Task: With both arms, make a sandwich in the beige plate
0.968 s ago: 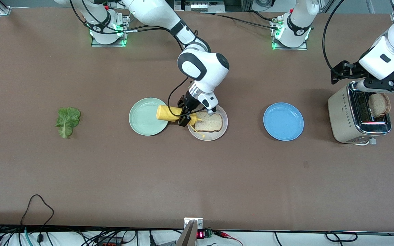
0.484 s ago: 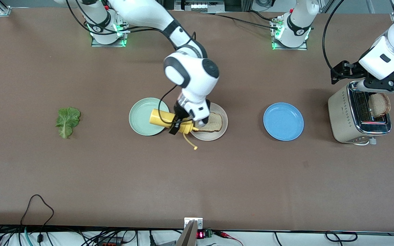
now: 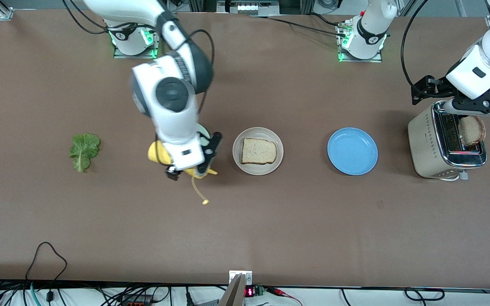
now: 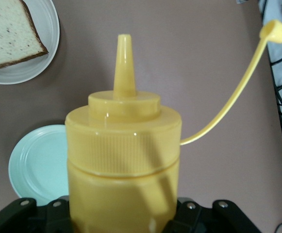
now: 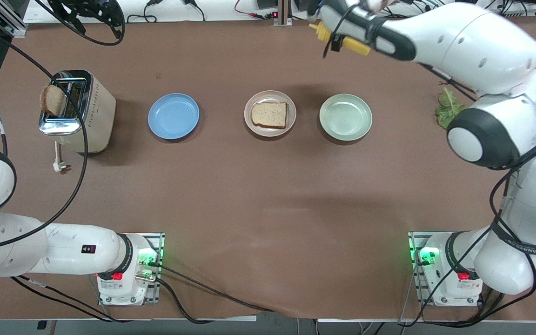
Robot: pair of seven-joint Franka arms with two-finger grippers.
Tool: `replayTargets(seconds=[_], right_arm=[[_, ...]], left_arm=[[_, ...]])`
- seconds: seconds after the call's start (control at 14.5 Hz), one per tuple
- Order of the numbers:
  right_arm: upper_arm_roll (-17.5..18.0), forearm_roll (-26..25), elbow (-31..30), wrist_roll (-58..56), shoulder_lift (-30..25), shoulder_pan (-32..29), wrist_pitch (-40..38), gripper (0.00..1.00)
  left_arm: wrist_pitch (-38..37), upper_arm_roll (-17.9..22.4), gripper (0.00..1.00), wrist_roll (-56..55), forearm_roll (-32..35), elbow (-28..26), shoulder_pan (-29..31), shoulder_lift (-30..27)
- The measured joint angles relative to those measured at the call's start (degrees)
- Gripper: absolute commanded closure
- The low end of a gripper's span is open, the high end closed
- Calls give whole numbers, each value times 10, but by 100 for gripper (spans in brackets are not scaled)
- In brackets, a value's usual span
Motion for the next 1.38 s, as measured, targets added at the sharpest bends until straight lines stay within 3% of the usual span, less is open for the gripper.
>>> replayTargets(seconds=[0.62,1.11,1.38], right_arm=[[0,321,-57,-286,-56,-175,-4,60],[0,538,-218,-535,-109,-263,-4,60],[0,619,-313,-709,-120,-313,-10,60]], left_arm=[[0,0,0,0,0,0,0,0],[-1,0,0,0,0,0,0,0],[-1,0,0,0,0,0,0,0]])
